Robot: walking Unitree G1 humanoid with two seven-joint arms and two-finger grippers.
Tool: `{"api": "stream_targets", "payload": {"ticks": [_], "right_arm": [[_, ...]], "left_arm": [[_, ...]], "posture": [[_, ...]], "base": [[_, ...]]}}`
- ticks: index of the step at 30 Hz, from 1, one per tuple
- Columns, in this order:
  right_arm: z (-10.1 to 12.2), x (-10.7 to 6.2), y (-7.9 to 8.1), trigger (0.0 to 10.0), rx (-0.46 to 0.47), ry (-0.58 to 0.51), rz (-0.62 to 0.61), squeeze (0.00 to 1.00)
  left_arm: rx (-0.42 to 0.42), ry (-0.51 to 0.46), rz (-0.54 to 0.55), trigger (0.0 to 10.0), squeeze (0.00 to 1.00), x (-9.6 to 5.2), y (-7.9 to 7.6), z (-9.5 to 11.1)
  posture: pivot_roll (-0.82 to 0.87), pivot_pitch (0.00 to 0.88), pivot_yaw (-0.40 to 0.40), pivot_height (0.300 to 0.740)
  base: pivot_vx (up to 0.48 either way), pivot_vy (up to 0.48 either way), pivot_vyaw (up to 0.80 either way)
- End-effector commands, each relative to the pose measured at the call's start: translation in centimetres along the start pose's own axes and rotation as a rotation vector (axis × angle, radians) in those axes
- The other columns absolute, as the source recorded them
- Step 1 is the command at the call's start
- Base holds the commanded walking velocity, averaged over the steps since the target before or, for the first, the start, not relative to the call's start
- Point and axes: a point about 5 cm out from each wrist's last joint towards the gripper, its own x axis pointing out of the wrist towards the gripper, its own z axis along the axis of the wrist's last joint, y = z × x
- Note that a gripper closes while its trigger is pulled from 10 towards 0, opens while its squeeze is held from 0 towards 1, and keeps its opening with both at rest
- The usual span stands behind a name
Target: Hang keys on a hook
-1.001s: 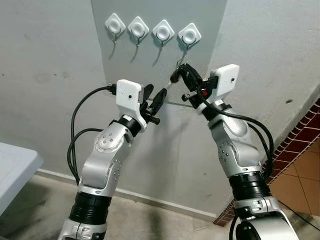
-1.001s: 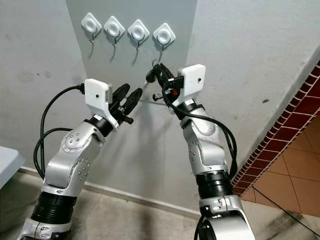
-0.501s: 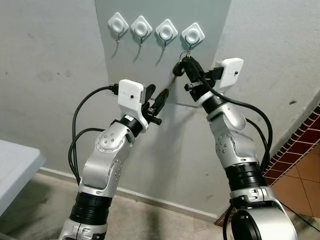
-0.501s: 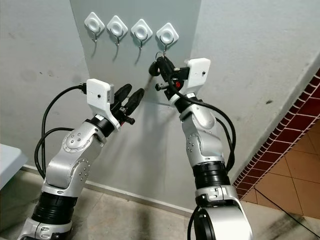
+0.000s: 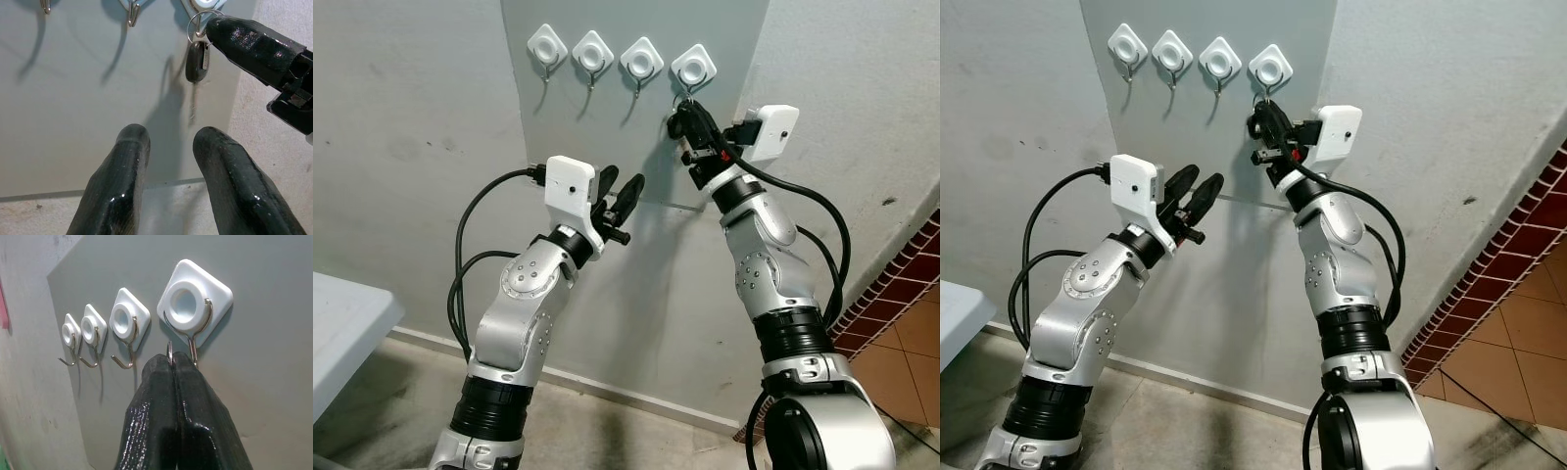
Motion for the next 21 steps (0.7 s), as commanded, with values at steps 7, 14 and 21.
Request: {"api": "stream_targets", "payload": {"ticks": [7,14,21], "right_arm": [[0.53,-0.02,-0.99,10.0,0.179,-0.056,-0.071,0.00],[0.36,-0.20,-1.26,10.0,0.331,-0.071,-0.084,0.00],[0.01,-0.35,-1.21,10.0,0.375,-0.048,-0.065,0.00]], "left_arm": [[0.006,-0.016,-0.011,10.0,0.00,0.12,-0.21,0.61],[0.003,-0.017,-0.014,10.0,0.00,0.13,-0.28,0.70],[0.004,-0.020,-0.008,10.0,0.00,0.13,-0.22,0.79]], "posture": [[0.11,0.000,-0.020,0.740],[0.11,0.000,-0.017,0.740],[0.11,0.000,-0.018,0.740]], "base": [[0.000,0.000,0.00],[0.000,0.000,0.00],[0.000,0.000,0.00]]}}
